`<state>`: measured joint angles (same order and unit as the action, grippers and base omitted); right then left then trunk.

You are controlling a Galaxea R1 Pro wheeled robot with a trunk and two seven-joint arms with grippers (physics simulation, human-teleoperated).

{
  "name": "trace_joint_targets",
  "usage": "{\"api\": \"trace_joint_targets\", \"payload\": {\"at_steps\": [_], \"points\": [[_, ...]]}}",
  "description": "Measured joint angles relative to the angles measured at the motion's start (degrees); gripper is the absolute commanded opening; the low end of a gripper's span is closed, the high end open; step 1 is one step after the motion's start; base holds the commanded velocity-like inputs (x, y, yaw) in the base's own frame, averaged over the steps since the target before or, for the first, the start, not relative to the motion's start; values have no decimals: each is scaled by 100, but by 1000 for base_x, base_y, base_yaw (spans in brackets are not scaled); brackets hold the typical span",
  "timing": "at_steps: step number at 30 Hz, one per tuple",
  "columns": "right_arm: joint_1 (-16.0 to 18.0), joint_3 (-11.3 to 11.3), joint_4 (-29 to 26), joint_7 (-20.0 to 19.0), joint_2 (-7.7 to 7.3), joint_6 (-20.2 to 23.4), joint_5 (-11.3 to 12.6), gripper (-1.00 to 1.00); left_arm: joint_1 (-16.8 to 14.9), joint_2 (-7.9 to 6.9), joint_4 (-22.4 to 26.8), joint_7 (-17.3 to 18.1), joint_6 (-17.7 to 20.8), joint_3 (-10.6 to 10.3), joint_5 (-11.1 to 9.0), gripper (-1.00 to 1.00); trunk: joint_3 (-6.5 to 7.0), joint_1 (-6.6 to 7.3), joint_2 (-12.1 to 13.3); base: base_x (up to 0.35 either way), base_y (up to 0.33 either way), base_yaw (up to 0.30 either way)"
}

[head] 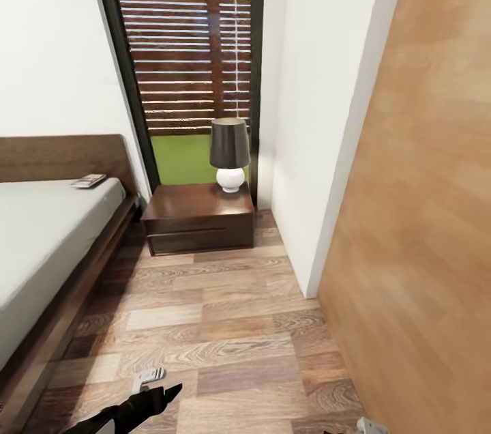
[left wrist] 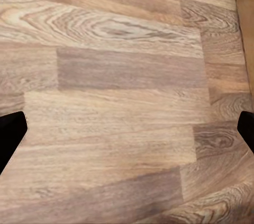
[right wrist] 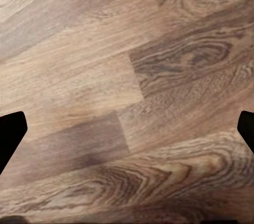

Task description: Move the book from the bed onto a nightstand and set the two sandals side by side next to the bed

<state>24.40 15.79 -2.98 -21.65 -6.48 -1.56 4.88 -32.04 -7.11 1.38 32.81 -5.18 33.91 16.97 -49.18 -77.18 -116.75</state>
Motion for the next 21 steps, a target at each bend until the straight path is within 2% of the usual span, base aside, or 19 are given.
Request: {"api": "trace_joint_targets", "payload": {"at_steps": [6,9,21], "points": [[0,-1,1,0,0,0,-1,100,0,0,0,1,0,0,0,100,0,-1,0,19,0,237],[0,-1,0,-2,0,0,-2,100,0,0,0,-1,0,0,0,100,0,0,0,92,0,95],[-1,0,-1,-4,0,0,-2,100,-1,0,-1,-1,0,-1,0,100,0,3,0,281,0,11]]}}
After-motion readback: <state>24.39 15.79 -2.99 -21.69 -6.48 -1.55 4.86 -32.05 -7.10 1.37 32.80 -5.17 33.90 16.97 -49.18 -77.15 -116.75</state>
